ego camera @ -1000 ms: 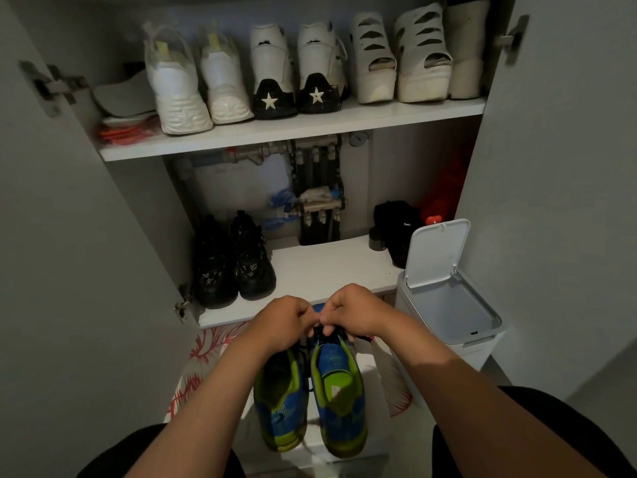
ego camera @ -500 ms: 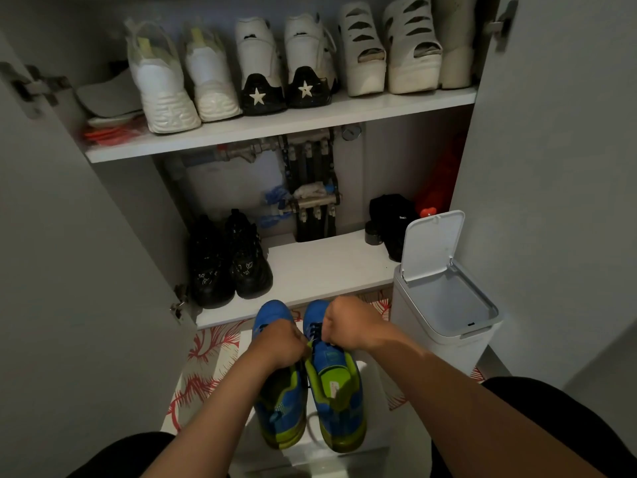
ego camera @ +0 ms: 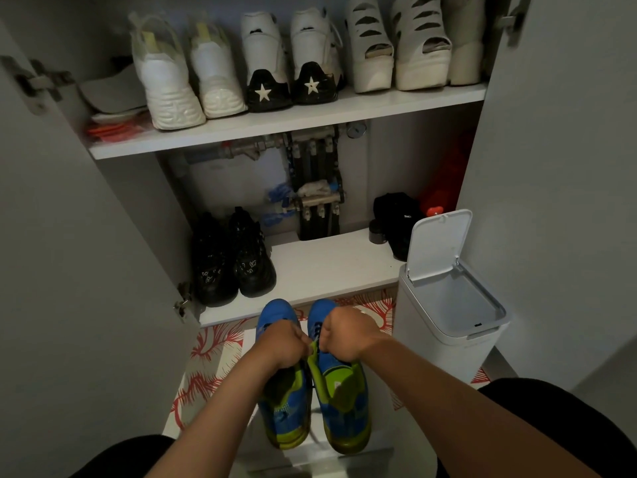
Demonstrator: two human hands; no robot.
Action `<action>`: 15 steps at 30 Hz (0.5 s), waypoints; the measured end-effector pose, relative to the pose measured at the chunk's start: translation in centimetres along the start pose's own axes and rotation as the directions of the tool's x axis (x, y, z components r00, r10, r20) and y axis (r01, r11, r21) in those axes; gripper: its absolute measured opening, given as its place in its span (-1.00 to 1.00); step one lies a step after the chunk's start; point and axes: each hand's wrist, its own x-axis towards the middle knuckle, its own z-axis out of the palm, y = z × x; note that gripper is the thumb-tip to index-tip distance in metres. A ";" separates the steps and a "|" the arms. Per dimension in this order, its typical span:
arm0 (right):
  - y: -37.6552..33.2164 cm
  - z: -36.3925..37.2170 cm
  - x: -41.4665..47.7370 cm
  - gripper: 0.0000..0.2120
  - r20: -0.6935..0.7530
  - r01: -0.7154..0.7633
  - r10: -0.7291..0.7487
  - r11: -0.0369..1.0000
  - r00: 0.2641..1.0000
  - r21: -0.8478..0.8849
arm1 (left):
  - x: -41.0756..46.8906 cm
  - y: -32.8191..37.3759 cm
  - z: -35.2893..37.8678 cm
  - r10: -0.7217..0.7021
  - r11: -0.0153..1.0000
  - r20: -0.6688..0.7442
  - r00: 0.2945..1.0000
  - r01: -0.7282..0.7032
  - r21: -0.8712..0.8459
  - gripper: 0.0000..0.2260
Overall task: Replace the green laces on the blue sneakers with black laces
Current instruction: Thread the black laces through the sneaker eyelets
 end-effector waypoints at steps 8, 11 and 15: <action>-0.7 0.0 0.2 -0.79 0.074 -0.043 0.046 0.998 0.996 -0.041 | -0.4 0.2 -0.4 0.103 0.973 0.057 0.993 -0.112 0.201 -0.79; -0.8 0.1 0.3 -0.78 0.058 -0.055 0.058 0.997 0.997 -0.056 | -0.7 0.4 -0.1 0.159 0.931 -0.013 0.987 -0.146 0.336 -0.82; -0.8 0.2 0.4 -0.80 0.029 -0.067 0.069 0.994 0.997 -0.082 | -0.9 0.4 -0.1 0.205 0.897 -0.059 0.977 -0.163 0.412 -0.86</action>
